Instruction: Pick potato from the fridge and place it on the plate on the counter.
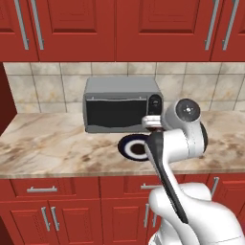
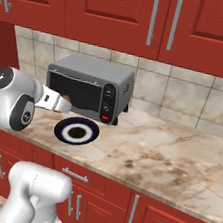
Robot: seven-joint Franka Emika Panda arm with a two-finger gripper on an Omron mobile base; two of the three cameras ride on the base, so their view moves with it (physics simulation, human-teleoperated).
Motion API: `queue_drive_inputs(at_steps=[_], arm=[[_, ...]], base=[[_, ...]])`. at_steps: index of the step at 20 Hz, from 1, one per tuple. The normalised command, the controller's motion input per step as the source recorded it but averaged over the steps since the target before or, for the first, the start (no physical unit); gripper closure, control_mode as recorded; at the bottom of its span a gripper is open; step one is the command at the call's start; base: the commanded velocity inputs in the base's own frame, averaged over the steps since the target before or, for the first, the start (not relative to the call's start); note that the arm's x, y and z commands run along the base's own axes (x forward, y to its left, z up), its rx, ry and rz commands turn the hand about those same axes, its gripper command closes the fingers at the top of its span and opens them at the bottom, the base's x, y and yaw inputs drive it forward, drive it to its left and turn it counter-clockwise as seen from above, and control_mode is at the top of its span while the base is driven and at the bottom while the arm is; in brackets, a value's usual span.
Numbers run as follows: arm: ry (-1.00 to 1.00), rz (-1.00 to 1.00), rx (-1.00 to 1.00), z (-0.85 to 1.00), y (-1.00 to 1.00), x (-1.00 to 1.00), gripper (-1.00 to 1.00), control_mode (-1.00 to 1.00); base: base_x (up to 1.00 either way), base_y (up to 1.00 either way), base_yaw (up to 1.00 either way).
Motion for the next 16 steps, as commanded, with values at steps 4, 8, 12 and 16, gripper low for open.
queue_drive_inputs(at_steps=[4,8,12,16], arm=[[0.0,-0.02,0.0,-0.12,0.05,0.4,1.0,-1.0],[0.0,0.0,0.0,-0.29,0.08,0.26,1.0,-1.0],[0.05,0.0,0.0,-0.43,0.16,0.24,1.0,-1.0],[0.03,0.0,0.0,-0.46,0.01,0.21,1.0,-1.0]], base=[[0.0,0.0,0.0],[0.0,0.0,0.0],[0.0,0.0,0.0],[0.0,0.0,0.0]])
